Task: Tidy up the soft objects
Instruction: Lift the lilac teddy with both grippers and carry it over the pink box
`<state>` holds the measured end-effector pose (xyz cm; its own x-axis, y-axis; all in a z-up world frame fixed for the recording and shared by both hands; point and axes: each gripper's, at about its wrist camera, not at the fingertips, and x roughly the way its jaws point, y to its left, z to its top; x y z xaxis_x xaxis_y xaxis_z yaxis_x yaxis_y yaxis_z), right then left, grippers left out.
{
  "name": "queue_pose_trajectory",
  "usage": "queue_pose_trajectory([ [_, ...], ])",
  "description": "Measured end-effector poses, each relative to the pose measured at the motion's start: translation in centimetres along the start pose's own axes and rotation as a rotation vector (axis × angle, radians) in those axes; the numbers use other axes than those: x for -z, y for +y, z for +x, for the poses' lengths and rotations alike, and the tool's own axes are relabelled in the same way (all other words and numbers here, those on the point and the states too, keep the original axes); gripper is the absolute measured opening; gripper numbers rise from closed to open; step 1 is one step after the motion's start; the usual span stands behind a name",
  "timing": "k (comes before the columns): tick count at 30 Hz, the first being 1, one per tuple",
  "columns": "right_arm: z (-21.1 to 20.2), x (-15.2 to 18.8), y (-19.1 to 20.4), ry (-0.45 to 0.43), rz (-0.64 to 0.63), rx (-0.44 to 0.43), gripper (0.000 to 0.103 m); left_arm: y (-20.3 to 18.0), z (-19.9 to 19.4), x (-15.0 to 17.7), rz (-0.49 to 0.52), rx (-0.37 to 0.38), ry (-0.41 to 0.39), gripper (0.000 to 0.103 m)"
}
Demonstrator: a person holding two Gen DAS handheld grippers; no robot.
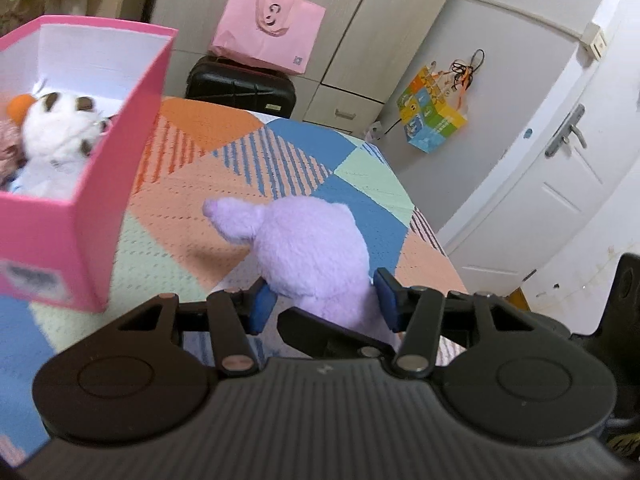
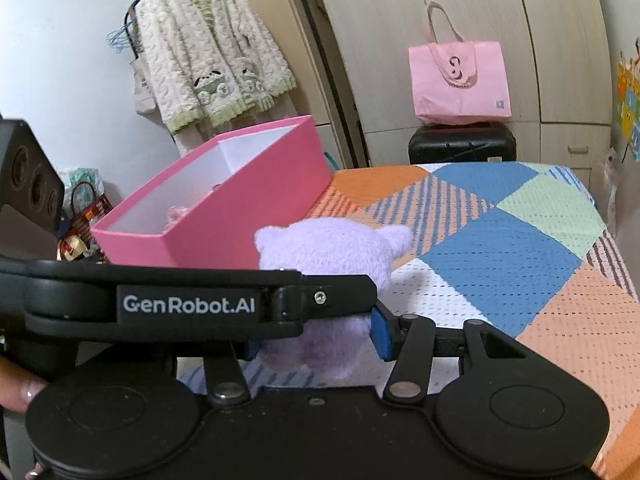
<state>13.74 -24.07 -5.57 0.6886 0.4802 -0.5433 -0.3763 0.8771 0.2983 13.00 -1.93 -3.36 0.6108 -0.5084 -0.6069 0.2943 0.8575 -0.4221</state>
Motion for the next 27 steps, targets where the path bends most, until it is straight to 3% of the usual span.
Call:
queue_pose_trajectory([
  [5, -2.2, -0.1, 2.6, -0.024, -0.036, -0.039, 0.057, 0.1, -4.4, 0.9, 0.011, 0.0, -0.06, 0.051],
  [15, -4.4, 0.9, 8.9, -0.037, -0.129, -0.137, 0.057, 1.8, -11.7, 3.3, 0.011, -0.073, -0.143, 0.051],
  [20, -4.3, 0.4, 11.4, -0.027, -0.151, -0.213, 0.057, 2.8, -14.3, 2.7, 0.022, -0.099, -0.177, 0.051],
  [27, -3.8, -2.0, 14.3, -0.06, -0.226, -0.244, 0.057, 4.8, -16.3, 0.7, 0.012, -0.104, -0.26, 0.051],
])
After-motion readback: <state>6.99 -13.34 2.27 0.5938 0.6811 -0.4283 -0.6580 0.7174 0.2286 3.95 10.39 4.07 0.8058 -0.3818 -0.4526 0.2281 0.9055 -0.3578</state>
